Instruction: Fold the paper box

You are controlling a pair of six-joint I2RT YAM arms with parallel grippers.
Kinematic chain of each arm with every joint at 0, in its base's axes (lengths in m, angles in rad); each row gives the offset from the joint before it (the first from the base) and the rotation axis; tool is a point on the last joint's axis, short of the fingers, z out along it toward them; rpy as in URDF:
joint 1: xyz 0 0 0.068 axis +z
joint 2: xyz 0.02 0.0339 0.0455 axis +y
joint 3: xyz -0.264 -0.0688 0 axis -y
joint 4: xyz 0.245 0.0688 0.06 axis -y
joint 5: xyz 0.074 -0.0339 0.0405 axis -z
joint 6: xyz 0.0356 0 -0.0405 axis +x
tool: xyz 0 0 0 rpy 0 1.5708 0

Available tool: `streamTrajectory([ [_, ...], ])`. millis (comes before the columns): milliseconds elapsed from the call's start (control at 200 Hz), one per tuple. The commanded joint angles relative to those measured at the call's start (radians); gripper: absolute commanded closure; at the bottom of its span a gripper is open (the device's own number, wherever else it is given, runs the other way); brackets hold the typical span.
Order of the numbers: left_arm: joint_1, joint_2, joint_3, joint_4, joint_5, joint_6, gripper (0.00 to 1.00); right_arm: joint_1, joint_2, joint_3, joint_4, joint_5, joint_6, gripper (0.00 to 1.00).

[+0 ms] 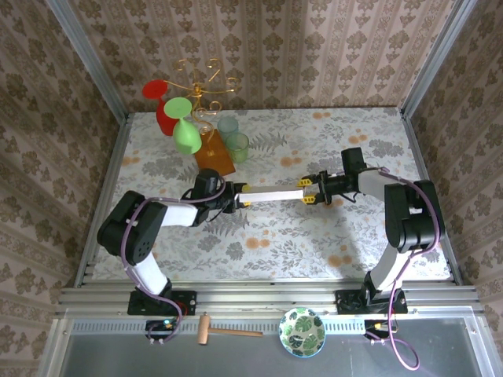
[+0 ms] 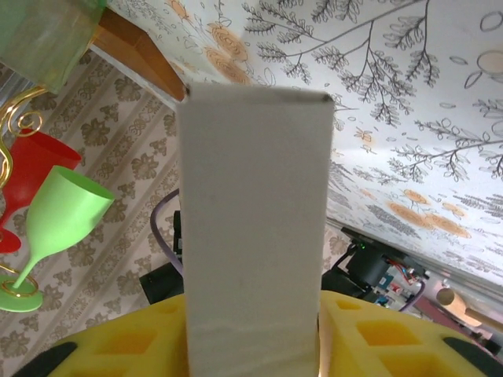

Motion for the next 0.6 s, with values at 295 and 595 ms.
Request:
streamTrajectory([
  [295,0.007,-0.241,0.034,-0.516,-0.113,-0.123,0.76,-0.043,-0.126,0.146,-0.295,0.160,-0.208,0.36],
  [595,0.119,-0.316,0.152,-0.951,-0.114,-0.037,0.76,0.006,-0.316,0.244,-0.444,0.485,-0.596,0.55],
])
